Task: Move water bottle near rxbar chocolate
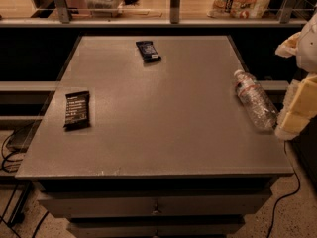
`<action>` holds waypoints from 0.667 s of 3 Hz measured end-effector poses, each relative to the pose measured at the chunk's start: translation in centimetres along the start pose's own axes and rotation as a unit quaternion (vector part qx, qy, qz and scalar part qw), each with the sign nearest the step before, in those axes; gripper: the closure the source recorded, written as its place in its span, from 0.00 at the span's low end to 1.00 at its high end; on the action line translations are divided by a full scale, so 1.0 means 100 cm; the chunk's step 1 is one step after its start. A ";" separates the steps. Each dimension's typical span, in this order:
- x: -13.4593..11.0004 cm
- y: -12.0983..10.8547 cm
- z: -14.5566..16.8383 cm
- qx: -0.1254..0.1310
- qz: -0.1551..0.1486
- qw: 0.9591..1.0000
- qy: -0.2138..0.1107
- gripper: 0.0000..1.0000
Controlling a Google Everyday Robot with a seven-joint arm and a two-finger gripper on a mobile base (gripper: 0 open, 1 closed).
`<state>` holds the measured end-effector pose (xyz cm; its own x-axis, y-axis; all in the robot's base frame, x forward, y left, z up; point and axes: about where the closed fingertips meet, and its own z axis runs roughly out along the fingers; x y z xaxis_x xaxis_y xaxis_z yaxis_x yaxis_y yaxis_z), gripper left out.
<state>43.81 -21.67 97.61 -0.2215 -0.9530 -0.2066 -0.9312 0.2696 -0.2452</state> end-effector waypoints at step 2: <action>-0.008 -0.018 0.006 0.020 0.012 1.000 -0.011 0.00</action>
Offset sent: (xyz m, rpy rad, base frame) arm 0.0561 0.0076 -0.0027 0.0516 -0.0903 -0.0716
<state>45.88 -21.31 97.68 -0.2376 -0.9428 -0.2339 -0.9132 0.2988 -0.2769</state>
